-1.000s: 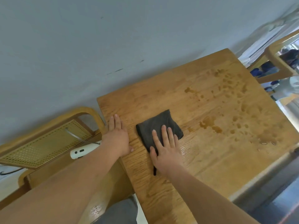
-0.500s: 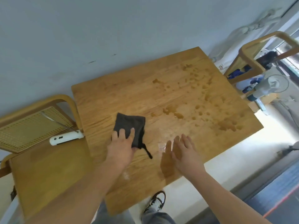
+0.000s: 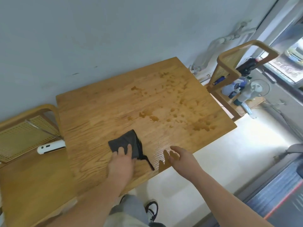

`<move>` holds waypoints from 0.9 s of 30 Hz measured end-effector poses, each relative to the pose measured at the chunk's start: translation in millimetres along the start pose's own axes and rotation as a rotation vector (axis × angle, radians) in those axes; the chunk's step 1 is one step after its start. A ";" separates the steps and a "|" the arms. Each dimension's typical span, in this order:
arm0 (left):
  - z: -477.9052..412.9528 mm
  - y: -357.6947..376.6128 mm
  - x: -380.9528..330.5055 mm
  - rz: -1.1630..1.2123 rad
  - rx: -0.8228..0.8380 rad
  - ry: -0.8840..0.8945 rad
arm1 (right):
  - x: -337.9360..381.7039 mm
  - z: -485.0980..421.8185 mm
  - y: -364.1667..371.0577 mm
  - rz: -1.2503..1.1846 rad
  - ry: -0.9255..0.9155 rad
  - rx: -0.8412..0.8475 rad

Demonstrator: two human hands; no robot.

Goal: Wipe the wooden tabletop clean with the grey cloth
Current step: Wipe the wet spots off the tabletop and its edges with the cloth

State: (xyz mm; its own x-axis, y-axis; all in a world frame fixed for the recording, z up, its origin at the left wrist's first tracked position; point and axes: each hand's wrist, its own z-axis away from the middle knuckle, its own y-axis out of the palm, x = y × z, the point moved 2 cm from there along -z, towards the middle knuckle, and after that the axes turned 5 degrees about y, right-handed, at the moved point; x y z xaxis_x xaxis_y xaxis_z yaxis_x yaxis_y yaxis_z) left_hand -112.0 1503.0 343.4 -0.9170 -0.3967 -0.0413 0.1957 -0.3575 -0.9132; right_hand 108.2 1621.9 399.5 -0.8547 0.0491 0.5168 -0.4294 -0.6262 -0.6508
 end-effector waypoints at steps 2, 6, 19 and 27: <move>8.8 7.6 -29.1 0.055 0.034 0.001 | 1.0 -2.7 -1.4 -0.055 0.011 -0.003; 10.0 11.3 -53.8 -0.026 0.109 0.381 | 1.6 -12.3 -5.8 -0.069 0.014 0.007; -69.5 -12.8 -5.8 0.026 0.021 0.256 | 77.8 -124.7 -30.0 0.194 -0.181 0.107; -127.4 -41.5 -8.7 0.132 -0.088 -0.124 | 124.5 -214.3 -39.9 0.514 -0.284 0.121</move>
State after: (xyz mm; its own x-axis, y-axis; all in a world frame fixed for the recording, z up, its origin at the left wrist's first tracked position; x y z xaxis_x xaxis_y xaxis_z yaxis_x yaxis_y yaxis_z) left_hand -156.4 1629.1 330.0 -0.8344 -0.5385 -0.1174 0.2753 -0.2227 -0.9352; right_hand -43.7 1819.8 370.5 -0.8257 -0.4828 0.2919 0.0686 -0.5995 -0.7974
